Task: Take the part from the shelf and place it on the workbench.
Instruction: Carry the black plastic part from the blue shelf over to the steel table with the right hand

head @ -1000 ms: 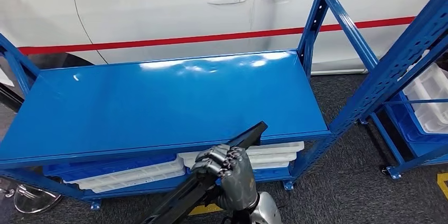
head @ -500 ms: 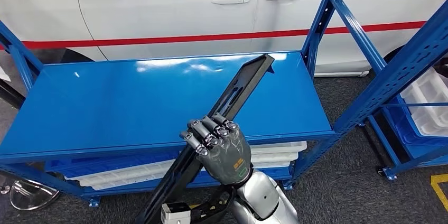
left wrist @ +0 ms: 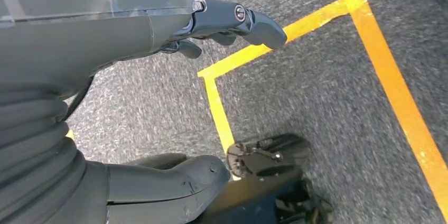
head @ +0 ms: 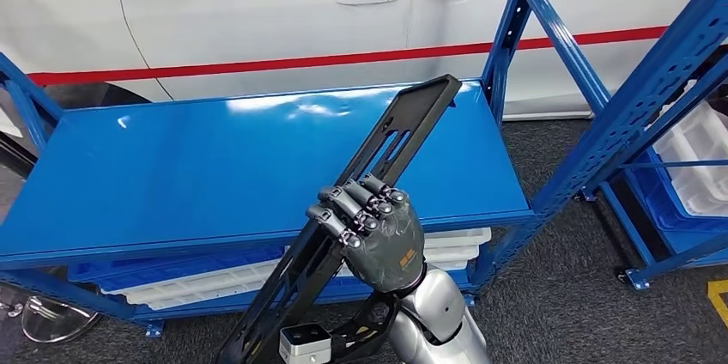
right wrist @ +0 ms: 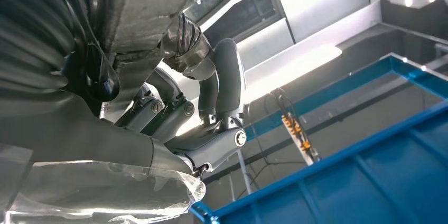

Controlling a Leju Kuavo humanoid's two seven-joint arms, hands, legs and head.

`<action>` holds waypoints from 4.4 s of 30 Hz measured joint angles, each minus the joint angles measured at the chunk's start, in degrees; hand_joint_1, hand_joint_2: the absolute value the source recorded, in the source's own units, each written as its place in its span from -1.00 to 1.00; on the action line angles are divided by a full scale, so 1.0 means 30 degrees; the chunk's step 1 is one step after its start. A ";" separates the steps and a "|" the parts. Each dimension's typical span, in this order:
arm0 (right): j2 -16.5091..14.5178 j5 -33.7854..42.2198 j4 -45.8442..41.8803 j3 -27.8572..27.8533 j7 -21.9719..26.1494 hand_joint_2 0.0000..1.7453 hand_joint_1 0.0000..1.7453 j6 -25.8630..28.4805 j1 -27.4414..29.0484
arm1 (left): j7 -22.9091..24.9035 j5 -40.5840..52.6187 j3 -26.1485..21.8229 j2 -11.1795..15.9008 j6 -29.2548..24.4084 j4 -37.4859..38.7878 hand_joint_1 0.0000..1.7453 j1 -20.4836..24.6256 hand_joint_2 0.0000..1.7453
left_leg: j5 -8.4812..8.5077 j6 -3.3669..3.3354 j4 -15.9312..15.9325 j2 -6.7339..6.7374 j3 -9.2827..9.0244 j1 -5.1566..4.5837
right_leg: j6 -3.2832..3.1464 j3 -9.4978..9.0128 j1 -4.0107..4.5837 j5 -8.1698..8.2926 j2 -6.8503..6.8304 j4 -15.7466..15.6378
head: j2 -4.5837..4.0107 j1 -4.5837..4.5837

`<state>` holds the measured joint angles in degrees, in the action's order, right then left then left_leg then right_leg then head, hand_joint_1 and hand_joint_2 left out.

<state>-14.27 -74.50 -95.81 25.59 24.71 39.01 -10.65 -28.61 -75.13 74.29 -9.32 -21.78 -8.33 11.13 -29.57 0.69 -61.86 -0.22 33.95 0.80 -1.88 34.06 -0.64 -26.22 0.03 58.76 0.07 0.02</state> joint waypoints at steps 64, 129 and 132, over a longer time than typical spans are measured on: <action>-0.0086 0.3555 0.0819 -0.0847 0.2991 1.00 1.00 -0.0007 0.1091 | 0.0495 -0.0497 0.0002 0.0288 -0.1035 0.0000 -1.00 -0.0952 1.00 | -0.0912 0.0194 -0.2906 0.0144 0.2096 0.0128 | -0.0154 -0.1004 0.0072 -0.0003 -0.0301 -0.0873 | 0.0002 -0.0002; 0.0311 0.3774 0.3073 0.2805 -0.0448 1.00 1.00 -0.0007 -0.0824 | 0.1697 -0.1388 0.0000 0.1002 0.0731 0.0007 -1.00 -0.0383 1.00 | 0.0483 0.0414 -0.3796 0.0187 0.1254 0.0050 | -0.0373 0.0797 0.0340 0.0979 -0.0296 -0.0273 | 0.0000 0.0002; 0.0306 0.3767 0.3067 0.2805 -0.0384 1.00 1.00 -0.0002 -0.0824 | 0.1674 -0.1411 -0.0004 0.0940 0.0654 0.0007 -1.00 -0.0313 1.00 | -0.0073 0.0161 0.0465 0.0161 -0.2175 -0.0032 | -0.0158 0.1540 0.0401 0.1553 -0.0300 0.0096 | 0.0000 0.0002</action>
<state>-13.35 -63.20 -86.61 34.01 23.56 39.01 -13.12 -23.59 -79.37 74.28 -6.50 -19.81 -8.31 10.20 -29.79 1.17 -60.46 0.27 27.42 0.70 -2.36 38.68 0.56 -21.56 -0.87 59.05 0.07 0.03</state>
